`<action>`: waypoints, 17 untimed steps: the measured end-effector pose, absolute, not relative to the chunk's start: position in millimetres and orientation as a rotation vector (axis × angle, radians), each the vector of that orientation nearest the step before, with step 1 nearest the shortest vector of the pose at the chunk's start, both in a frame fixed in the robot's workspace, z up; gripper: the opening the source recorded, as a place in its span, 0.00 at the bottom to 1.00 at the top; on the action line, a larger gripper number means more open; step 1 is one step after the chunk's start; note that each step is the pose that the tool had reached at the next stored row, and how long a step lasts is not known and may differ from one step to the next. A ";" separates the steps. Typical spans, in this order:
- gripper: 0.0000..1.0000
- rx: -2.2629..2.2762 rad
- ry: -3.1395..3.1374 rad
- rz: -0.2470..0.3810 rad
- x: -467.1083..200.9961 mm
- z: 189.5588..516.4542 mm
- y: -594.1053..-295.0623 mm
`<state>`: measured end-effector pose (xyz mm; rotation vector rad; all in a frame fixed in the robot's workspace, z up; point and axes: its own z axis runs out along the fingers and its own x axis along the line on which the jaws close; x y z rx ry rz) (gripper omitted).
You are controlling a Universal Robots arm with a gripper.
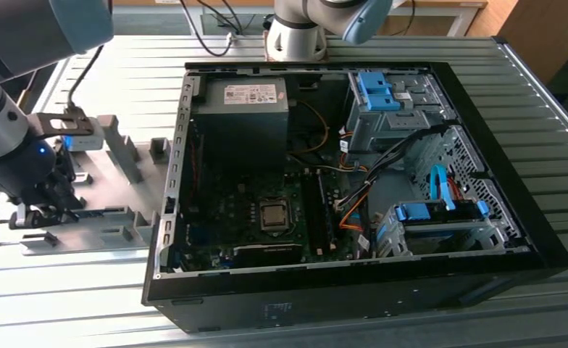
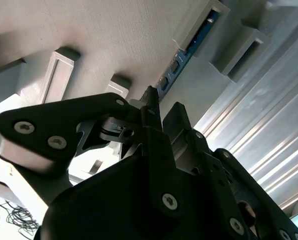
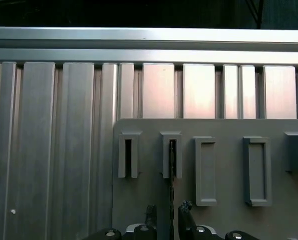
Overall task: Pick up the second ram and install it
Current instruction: 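Pick up the second ram and move it above second insertion slot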
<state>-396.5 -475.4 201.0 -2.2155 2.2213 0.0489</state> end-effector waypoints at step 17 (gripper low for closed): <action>0.21 -2.210 2.215 0.062 -397.8 191.0 -474.8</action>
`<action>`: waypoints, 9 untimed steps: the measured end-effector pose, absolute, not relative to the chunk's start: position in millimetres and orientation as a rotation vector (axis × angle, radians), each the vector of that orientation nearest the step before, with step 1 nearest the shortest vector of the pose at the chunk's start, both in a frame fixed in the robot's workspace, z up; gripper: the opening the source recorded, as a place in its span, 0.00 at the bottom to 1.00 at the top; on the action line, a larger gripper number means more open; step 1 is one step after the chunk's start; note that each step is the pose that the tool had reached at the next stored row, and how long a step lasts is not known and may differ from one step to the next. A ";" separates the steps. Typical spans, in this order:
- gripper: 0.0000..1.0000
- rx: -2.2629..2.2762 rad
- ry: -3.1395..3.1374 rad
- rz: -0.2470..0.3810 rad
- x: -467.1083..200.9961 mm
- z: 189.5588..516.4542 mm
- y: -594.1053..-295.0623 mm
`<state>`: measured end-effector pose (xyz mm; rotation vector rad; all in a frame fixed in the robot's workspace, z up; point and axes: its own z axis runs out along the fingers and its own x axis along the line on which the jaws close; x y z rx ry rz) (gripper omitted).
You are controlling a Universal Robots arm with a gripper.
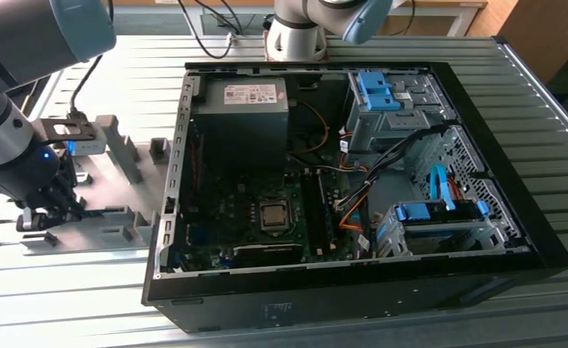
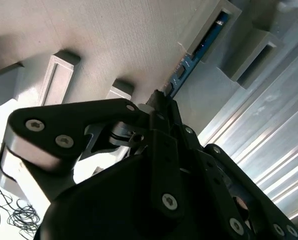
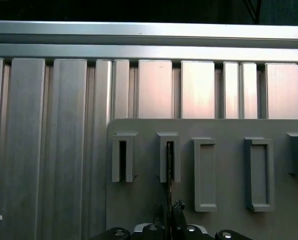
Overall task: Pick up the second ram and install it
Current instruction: 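Pick up the second ram and move it above second insertion slot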
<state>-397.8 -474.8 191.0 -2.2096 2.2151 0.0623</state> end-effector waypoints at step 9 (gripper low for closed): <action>0.14 -2.209 2.215 0.062 -397.8 190.8 -474.8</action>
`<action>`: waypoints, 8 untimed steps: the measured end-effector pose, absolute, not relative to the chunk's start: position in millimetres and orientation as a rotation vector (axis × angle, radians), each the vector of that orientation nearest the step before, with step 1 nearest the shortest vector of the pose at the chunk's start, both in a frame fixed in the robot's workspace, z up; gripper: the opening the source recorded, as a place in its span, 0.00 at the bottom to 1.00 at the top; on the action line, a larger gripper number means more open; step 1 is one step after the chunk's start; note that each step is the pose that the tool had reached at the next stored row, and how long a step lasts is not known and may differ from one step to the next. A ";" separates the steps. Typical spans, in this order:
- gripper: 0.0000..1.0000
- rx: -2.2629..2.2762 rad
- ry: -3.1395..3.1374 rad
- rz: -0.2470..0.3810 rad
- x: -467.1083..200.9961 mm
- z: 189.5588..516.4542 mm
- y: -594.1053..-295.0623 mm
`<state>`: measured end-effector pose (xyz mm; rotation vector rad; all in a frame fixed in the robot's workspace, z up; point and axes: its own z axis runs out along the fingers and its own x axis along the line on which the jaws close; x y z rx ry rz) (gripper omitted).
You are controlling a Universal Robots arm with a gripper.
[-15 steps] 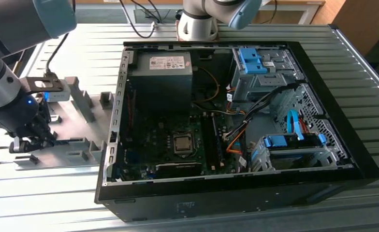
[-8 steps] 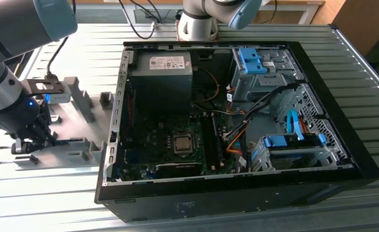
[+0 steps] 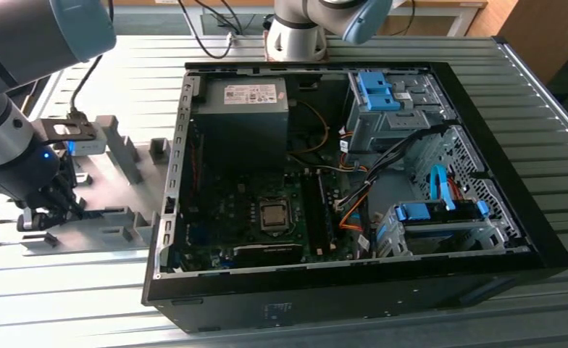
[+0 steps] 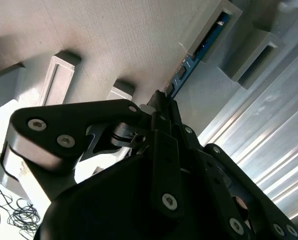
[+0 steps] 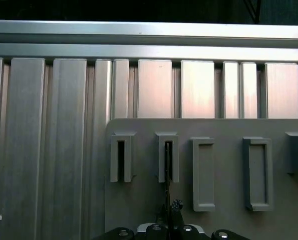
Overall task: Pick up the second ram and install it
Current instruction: 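Pick up the second ram and move it above second insertion slot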
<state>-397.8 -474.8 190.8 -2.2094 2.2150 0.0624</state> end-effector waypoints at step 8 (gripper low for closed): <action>0.14 -2.209 2.215 0.062 -397.8 201.4 -474.8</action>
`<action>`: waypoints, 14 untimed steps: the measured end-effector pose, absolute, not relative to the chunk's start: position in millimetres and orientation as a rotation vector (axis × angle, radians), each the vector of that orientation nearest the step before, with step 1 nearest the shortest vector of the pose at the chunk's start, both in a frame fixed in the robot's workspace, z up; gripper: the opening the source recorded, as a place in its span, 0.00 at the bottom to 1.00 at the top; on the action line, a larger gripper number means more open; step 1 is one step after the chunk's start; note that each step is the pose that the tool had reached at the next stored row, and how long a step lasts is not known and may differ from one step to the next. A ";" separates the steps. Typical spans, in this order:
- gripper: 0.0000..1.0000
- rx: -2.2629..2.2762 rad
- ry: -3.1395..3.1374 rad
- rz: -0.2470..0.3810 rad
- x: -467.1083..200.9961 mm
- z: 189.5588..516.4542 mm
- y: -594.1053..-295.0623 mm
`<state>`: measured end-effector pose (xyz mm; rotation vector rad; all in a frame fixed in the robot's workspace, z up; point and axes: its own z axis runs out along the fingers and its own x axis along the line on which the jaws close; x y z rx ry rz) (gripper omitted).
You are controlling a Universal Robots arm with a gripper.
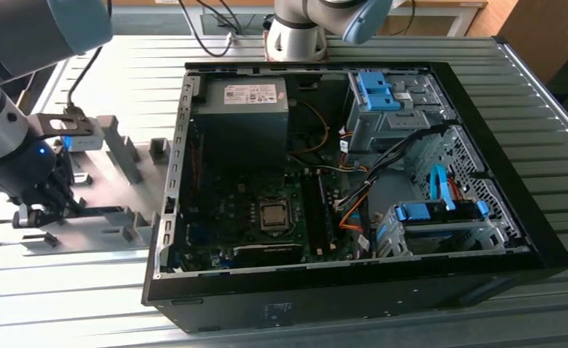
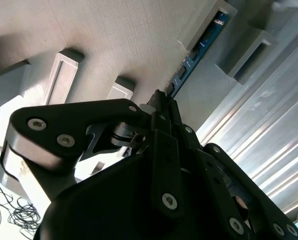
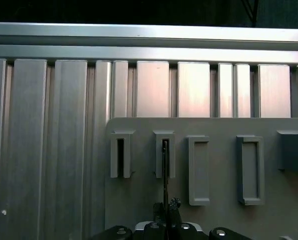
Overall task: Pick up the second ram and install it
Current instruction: 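Pick up the second ram and move it above second insertion slot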
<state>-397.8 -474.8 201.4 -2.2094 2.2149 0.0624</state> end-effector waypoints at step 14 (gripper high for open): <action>0.14 -2.209 2.215 0.062 -397.8 222.9 -474.8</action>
